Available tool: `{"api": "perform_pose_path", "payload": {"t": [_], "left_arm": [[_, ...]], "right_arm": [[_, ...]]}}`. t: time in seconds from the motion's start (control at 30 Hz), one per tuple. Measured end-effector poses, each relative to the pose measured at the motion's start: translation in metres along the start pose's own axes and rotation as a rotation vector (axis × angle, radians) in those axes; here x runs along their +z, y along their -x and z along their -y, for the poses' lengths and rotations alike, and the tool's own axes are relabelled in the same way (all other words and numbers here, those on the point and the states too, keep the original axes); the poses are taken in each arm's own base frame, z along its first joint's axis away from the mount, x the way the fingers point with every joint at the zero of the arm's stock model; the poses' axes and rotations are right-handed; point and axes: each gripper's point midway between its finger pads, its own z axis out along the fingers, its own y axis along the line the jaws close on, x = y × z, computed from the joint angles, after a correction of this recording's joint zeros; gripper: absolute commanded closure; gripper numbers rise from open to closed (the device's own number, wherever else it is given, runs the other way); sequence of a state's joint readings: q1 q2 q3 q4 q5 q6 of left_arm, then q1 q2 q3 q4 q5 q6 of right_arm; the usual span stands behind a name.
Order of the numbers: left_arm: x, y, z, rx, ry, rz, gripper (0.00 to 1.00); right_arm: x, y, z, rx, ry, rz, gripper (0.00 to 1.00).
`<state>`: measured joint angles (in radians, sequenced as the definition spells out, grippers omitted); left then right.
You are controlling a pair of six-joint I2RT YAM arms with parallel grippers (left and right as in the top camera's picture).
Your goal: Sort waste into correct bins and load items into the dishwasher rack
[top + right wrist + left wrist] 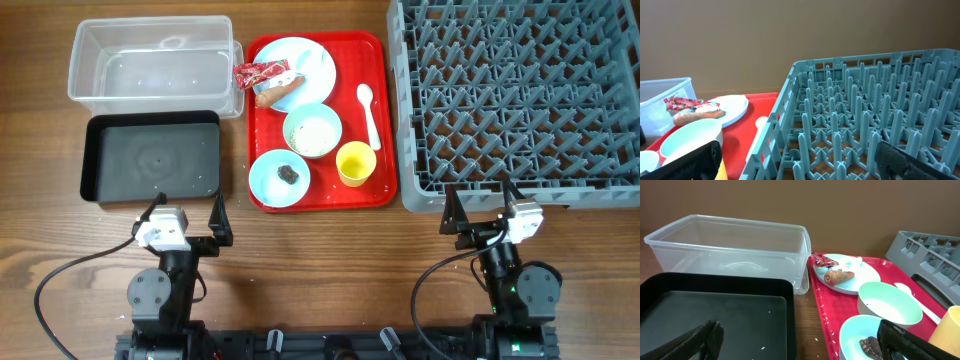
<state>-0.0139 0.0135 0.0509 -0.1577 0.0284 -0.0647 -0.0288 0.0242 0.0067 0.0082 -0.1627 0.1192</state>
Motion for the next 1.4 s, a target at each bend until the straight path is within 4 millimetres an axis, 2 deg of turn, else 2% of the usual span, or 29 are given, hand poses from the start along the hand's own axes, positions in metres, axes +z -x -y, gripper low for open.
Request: {"api": "perform_pose_path", "payload": {"t": [1.17, 1.27, 1.4], "left_arm": [[0.0, 0.001, -0.004, 0.0, 0.021, 0.004, 0.0], [0.0, 0.005, 0.005, 0.001, -0.029, 0.021, 0.0], [-0.001, 0.006, 0.017, -0.024, -0.097, 0.016, 0.0]], "right_arm": [[0.0, 0.001, 0.002, -0.001, -0.015, 0.004, 0.0], [-0.001, 0.025, -0.001, -0.018, 0.0, 0.104, 0.0], [-0.005, 0.045, -0.01, -0.034, 0.041, 0.163, 0.0]]}}
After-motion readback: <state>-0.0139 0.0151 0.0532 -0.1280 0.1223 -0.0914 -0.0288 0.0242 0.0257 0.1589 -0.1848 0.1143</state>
